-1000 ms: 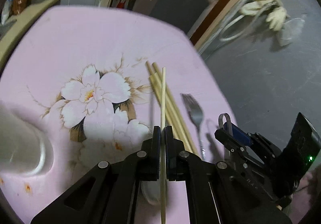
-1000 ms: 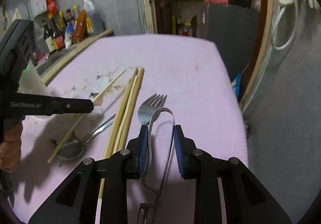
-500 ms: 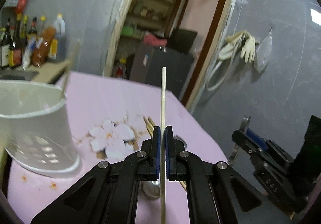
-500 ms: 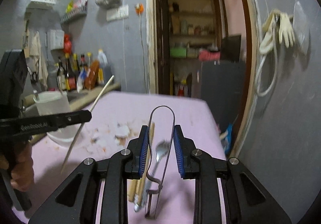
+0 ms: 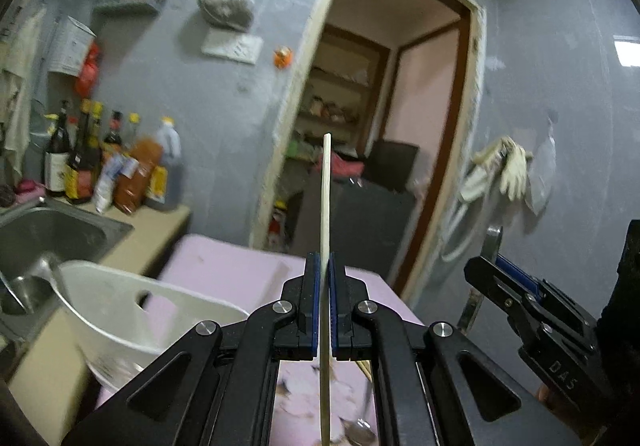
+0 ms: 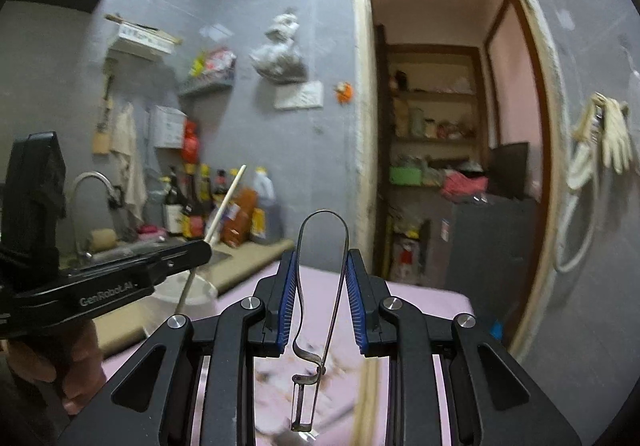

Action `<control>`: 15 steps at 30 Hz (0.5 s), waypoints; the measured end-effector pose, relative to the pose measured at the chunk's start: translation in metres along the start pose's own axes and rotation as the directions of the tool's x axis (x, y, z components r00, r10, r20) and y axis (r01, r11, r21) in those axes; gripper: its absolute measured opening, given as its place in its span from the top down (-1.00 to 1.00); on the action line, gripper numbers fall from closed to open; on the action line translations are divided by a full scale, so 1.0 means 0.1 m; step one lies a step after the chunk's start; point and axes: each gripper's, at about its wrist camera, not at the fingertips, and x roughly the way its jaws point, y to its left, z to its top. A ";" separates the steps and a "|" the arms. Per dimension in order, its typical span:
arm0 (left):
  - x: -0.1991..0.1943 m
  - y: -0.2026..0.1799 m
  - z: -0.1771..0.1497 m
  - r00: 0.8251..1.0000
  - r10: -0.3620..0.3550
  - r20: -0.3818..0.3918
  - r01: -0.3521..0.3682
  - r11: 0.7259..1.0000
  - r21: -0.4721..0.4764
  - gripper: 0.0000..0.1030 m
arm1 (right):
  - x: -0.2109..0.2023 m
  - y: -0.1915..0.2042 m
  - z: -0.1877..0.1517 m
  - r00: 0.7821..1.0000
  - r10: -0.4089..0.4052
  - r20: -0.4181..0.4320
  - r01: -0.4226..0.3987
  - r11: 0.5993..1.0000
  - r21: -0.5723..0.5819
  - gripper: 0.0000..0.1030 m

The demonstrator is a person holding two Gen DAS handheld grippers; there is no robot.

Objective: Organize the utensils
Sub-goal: 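Carry the chopstick with the left tool and the tongs with the right toward the holder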

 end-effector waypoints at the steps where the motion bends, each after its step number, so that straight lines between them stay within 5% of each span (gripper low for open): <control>1: -0.03 0.07 0.05 1.000 0.011 0.015 -0.011 1.000 -0.005 0.96 | 0.01 0.03 0.03 1.000 0.012 0.011 -0.012 1.000 -0.003 0.58; 7: -0.19 0.53 0.38 0.990 0.091 0.104 -0.088 0.996 -0.032 0.96 | 0.21 0.31 0.33 0.992 0.092 0.088 -0.092 0.996 -0.006 0.58; 15: -0.21 1.19 0.58 0.981 0.150 0.120 -0.139 0.986 -0.095 0.96 | 0.56 0.52 0.58 0.969 0.196 0.148 -0.208 0.976 0.070 0.58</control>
